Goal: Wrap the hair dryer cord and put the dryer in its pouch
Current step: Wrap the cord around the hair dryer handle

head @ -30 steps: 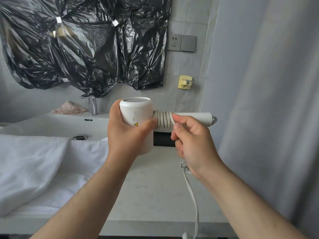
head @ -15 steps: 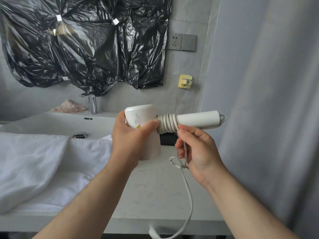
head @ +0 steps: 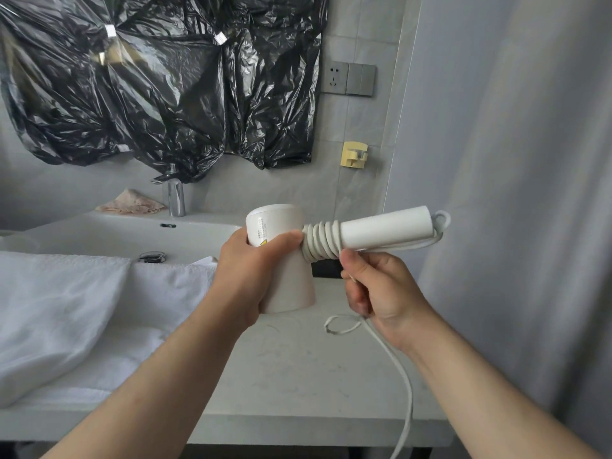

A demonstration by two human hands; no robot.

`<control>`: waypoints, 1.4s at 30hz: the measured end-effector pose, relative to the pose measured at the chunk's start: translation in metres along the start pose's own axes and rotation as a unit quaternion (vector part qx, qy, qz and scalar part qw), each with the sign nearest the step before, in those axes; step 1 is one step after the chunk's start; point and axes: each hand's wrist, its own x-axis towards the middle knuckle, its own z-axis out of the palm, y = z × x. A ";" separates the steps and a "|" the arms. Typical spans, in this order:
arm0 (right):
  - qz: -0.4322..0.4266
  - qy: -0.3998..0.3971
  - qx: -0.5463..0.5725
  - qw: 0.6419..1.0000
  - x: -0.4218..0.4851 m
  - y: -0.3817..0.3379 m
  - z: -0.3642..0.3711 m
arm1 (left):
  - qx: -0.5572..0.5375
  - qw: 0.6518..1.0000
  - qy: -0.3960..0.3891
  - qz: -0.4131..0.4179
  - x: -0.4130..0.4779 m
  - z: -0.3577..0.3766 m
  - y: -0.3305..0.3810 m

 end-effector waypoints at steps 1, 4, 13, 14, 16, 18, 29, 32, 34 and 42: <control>0.003 -0.029 -0.041 0.999 -0.001 -0.002 -0.005 | 0.010 1.000 -0.020 0.001 -0.001 -0.004 0.001; 0.017 -0.143 -0.152 0.978 -0.005 -0.008 -0.019 | 0.050 0.994 -0.090 0.025 -0.003 -0.012 0.007; 0.104 -0.269 -0.341 0.895 -0.003 -0.039 -0.033 | 0.256 0.930 -0.216 0.149 0.000 -0.023 0.035; 0.106 -0.274 -0.348 0.890 -0.002 -0.040 -0.032 | 0.280 0.921 -0.214 0.164 0.000 -0.022 0.038; 0.110 -0.266 -0.367 0.885 0.000 -0.041 -0.030 | 0.320 0.902 -0.212 0.199 -0.001 -0.020 0.043; 0.119 -0.243 -0.389 0.881 0.002 -0.042 -0.027 | 0.355 0.883 -0.207 0.227 -0.003 -0.018 0.047; 0.111 -0.034 -0.322 0.940 0.013 -0.038 -0.017 | 0.447 0.819 -0.057 0.356 -0.011 -0.003 0.038; 0.133 0.002 -0.266 0.955 0.013 -0.037 -0.017 | 0.426 0.827 -0.023 0.365 -0.010 -0.003 0.031; 0.149 0.005 -0.226 0.963 0.011 -0.039 -0.016 | 0.406 0.838 0.004 0.365 -0.007 -0.005 0.027; 0.123 0.008 -0.088 0.989 0.003 -0.049 -0.012 | 0.237 0.913 0.058 0.326 -0.004 -0.010 0.015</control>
